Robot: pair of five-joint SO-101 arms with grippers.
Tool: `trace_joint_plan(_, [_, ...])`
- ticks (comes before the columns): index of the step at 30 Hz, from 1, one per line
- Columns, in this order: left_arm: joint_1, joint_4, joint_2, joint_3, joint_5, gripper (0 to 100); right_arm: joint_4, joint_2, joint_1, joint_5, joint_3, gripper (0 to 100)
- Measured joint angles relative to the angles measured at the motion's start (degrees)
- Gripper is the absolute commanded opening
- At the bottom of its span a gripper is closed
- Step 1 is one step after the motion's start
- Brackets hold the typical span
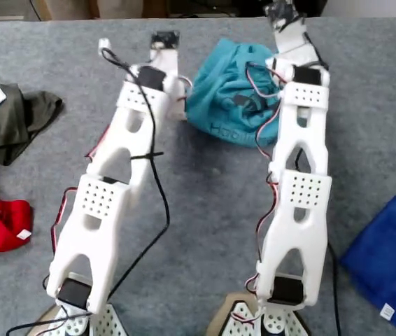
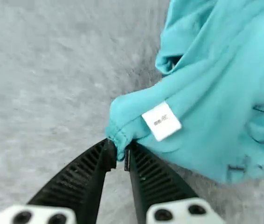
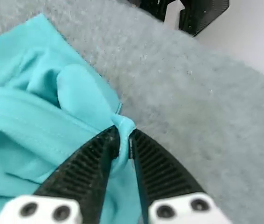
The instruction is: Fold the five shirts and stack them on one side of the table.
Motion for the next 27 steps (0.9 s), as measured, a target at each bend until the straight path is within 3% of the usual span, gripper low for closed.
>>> trace_joint_plan(5, [-2.29,10.55,-0.26,-17.58,-3.78,2,9.49,0.00,0.00,-0.09,-13.45,0.4])
trace_joint_plan(8, [-4.40,11.43,-2.20,-20.04,-4.04,2,13.10,-0.26,0.00,-0.09,-23.03,0.4])
trace_joint_plan(12, [-5.63,11.60,-8.18,-19.87,-4.13,2,15.12,-6.07,0.00,-0.09,-24.70,0.4])
trace_joint_plan(19, [-5.98,11.69,-25.23,-10.90,-4.22,2,19.96,-19.87,0.00,-0.09,-26.11,0.4])
trace_joint_plan(27, [-5.98,11.69,-48.00,5.10,-4.22,2,37.63,-38.77,0.00,-2.73,-26.20,0.5])
